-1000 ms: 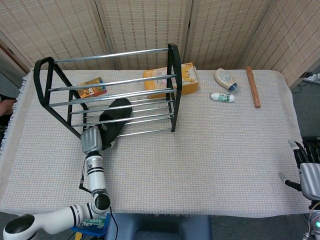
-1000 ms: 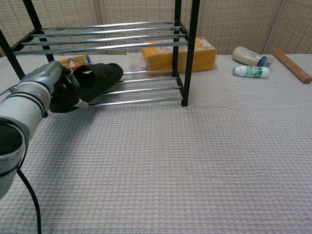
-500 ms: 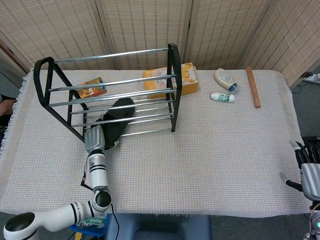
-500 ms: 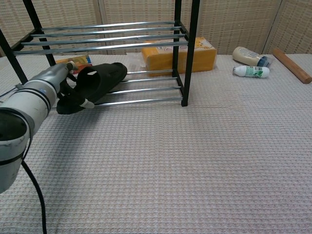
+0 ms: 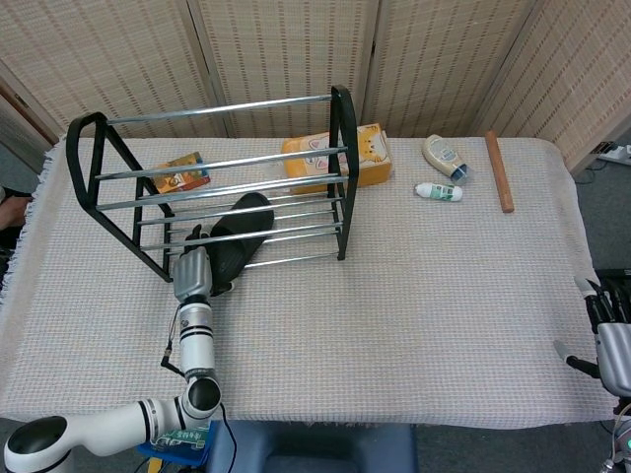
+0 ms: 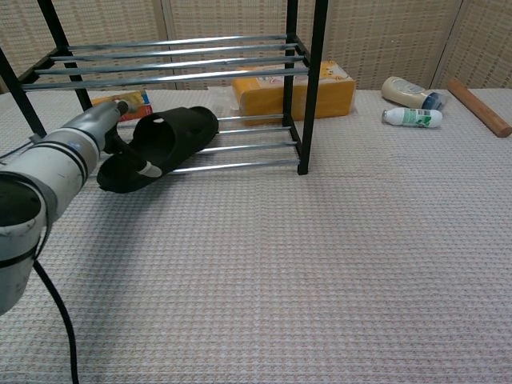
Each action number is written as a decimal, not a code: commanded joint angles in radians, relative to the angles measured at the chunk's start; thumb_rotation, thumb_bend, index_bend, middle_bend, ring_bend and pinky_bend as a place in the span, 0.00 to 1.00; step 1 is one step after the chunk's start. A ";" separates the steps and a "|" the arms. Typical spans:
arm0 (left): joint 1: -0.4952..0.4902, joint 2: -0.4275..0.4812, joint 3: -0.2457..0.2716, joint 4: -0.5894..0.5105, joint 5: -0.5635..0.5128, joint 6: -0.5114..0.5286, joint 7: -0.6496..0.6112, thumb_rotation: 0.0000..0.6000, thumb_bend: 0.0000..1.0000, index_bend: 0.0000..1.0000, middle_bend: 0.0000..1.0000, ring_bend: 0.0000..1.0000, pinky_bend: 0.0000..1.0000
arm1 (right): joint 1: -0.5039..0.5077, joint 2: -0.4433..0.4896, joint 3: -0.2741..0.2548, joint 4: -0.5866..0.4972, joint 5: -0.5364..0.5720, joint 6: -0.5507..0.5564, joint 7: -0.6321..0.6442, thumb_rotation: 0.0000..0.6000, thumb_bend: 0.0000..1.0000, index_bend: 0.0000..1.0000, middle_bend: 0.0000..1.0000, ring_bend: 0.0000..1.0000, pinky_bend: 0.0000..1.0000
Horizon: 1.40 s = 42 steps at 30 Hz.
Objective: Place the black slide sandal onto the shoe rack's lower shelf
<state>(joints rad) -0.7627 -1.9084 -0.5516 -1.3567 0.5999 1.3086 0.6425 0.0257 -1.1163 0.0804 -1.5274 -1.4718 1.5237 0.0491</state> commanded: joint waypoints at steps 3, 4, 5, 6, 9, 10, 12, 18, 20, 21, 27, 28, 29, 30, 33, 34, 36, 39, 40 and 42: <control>0.019 0.035 0.036 -0.072 0.048 0.009 -0.026 1.00 0.00 0.00 0.00 0.00 0.29 | 0.000 -0.003 0.000 0.003 0.001 -0.003 0.004 1.00 0.20 0.00 0.11 0.02 0.00; 0.024 0.045 0.046 -0.089 0.059 0.007 -0.028 1.00 0.00 0.00 0.00 0.00 0.29 | 0.001 -0.003 0.000 0.004 0.000 -0.004 0.004 1.00 0.20 0.00 0.11 0.02 0.00; 0.031 0.061 0.059 -0.113 0.069 0.006 -0.027 1.00 0.00 0.00 0.00 0.00 0.29 | 0.002 -0.004 0.000 0.005 -0.002 -0.004 0.004 1.00 0.20 0.00 0.11 0.02 0.00; 0.036 0.073 0.069 -0.131 0.077 0.004 -0.026 1.00 0.00 0.00 0.00 0.00 0.29 | 0.003 -0.005 0.000 0.005 -0.003 -0.005 0.005 1.00 0.20 0.00 0.11 0.02 0.00; 0.053 0.108 0.103 -0.173 0.113 0.009 -0.029 1.00 0.00 0.00 0.00 0.00 0.29 | 0.004 -0.006 0.000 0.007 -0.004 -0.005 0.006 1.00 0.20 0.00 0.11 0.02 0.00; 0.057 0.117 0.112 -0.182 0.124 0.009 -0.033 1.00 0.00 0.00 0.00 0.00 0.29 | 0.004 -0.006 0.000 0.007 -0.004 -0.006 0.007 1.00 0.20 0.00 0.11 0.02 0.00; 0.070 0.145 0.141 -0.204 0.151 -0.001 -0.040 1.00 0.00 0.00 0.00 0.00 0.29 | 0.005 -0.006 -0.001 0.006 -0.008 -0.006 0.008 1.00 0.20 0.00 0.11 0.02 0.00; 0.114 0.222 0.231 -0.253 0.237 -0.013 -0.065 1.00 0.00 0.00 0.00 0.00 0.29 | 0.003 -0.005 -0.001 0.006 -0.009 -0.003 0.010 1.00 0.20 0.00 0.11 0.02 0.00; 0.129 0.246 0.261 -0.268 0.265 -0.017 -0.076 1.00 0.00 0.00 0.00 0.00 0.29 | 0.004 -0.006 -0.002 0.006 -0.012 -0.004 0.010 1.00 0.20 0.00 0.11 0.02 0.00; 0.136 0.255 0.273 -0.276 0.277 -0.016 -0.082 1.00 0.00 0.00 0.00 0.00 0.29 | 0.005 -0.006 -0.002 0.005 -0.013 -0.004 0.010 1.00 0.20 0.00 0.11 0.02 0.00; 0.184 0.304 0.343 -0.318 0.362 0.018 -0.103 1.00 0.00 0.10 0.07 0.10 0.33 | 0.006 -0.005 -0.003 0.003 -0.014 -0.006 0.008 1.00 0.20 0.00 0.11 0.02 0.00; 0.190 0.312 0.353 -0.323 0.373 0.022 -0.104 1.00 0.00 0.12 0.09 0.12 0.34 | 0.005 -0.005 -0.003 0.003 -0.015 -0.005 0.008 1.00 0.20 0.00 0.11 0.02 0.00; 0.197 0.320 0.363 -0.328 0.384 0.026 -0.104 1.00 0.00 0.13 0.10 0.13 0.35 | 0.005 -0.005 -0.004 0.003 -0.016 -0.004 0.008 1.00 0.20 0.00 0.11 0.02 0.00; 0.206 0.332 0.376 -0.334 0.398 0.031 -0.103 1.00 0.00 0.16 0.14 0.18 0.37 | 0.004 -0.004 -0.004 0.002 -0.016 -0.003 0.008 1.00 0.20 0.00 0.11 0.02 0.00; 0.225 0.363 0.410 -0.345 0.417 0.036 -0.085 1.00 0.00 0.20 0.24 0.26 0.44 | 0.000 -0.002 -0.005 0.003 -0.013 0.000 0.010 1.00 0.20 0.00 0.11 0.02 0.00; 0.229 0.373 0.418 -0.348 0.414 0.033 -0.072 1.00 0.00 0.20 0.25 0.27 0.45 | -0.001 -0.002 -0.005 0.003 -0.012 0.000 0.011 1.00 0.20 0.00 0.11 0.02 0.00; 0.234 0.388 0.429 -0.348 0.395 0.020 -0.051 1.00 0.00 0.21 0.28 0.30 0.46 | -0.001 -0.004 -0.005 0.005 -0.012 0.000 0.013 1.00 0.20 0.00 0.11 0.02 0.00; 0.241 0.394 0.427 -0.337 0.360 0.013 -0.033 1.00 0.00 0.22 0.29 0.30 0.46 | 0.002 -0.007 -0.006 0.009 -0.015 -0.003 0.017 1.00 0.20 0.00 0.11 0.02 0.00; 0.243 0.396 0.426 -0.336 0.350 0.013 -0.026 1.00 0.00 0.22 0.29 0.30 0.46 | 0.003 -0.008 -0.006 0.010 -0.016 -0.004 0.018 1.00 0.20 0.00 0.11 0.02 0.00; 0.246 0.402 0.425 -0.340 0.329 0.013 -0.007 1.00 0.00 0.22 0.29 0.30 0.46 | 0.004 -0.009 -0.006 0.011 -0.019 -0.005 0.018 1.00 0.20 0.00 0.11 0.02 0.00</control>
<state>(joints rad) -0.5210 -1.5120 -0.1264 -1.6958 0.9415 1.3234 0.6235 0.0302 -1.1253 0.0743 -1.5162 -1.4910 1.5185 0.0674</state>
